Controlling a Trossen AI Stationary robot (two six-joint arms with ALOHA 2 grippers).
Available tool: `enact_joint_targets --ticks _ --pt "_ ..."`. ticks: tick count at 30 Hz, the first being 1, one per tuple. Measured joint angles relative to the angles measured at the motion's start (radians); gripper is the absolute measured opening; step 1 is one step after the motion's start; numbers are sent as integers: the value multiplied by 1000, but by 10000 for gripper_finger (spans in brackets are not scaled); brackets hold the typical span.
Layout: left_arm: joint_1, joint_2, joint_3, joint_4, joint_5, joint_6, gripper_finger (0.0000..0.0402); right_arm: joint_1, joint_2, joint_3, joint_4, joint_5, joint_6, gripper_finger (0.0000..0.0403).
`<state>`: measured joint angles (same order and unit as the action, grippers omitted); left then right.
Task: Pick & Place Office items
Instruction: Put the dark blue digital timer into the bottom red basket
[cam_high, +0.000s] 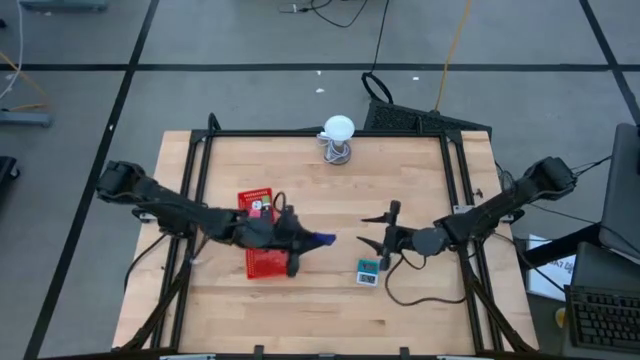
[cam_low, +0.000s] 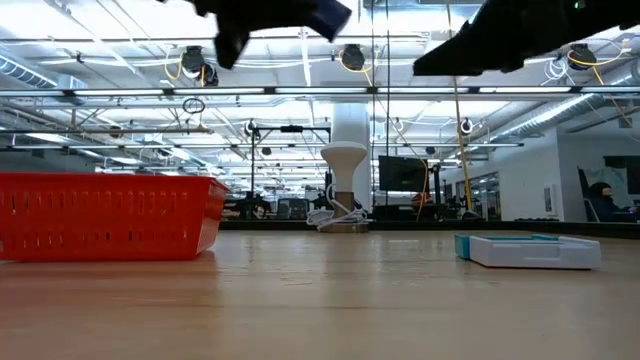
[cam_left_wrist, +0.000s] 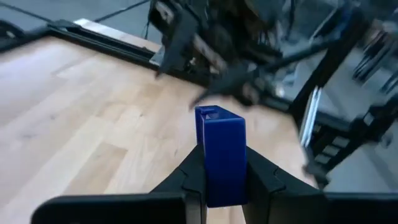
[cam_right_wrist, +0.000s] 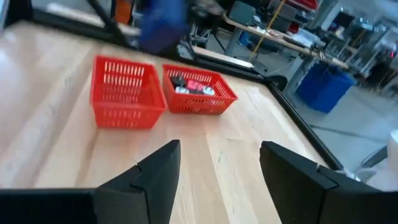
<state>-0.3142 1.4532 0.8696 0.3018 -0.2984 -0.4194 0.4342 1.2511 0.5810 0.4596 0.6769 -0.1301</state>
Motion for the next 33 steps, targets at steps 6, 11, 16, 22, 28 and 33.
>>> enact_joint_targets --ticks 6,11,16,22,28,33 --pt "-141 -27 0 -135 -206 21 75 0 -113 0 -128 -1 102 203" --pt "-222 -26 0 -233 -281 -72 56 0 -137 0 -173 -1 123 202" --pt "-294 -26 0 -323 -313 -161 54 0 -130 0 -178 -1 123 197" --pt "-380 -26 -41 -464 -470 -371 70 0 -131 0 -180 -1 126 196" --pt "-434 -35 -154 -454 -529 -574 54 0 -131 0 -181 -1 126 196" --pt "-433 -34 -262 -420 -533 -744 59 0 -131 0 -181 -1 127 196"
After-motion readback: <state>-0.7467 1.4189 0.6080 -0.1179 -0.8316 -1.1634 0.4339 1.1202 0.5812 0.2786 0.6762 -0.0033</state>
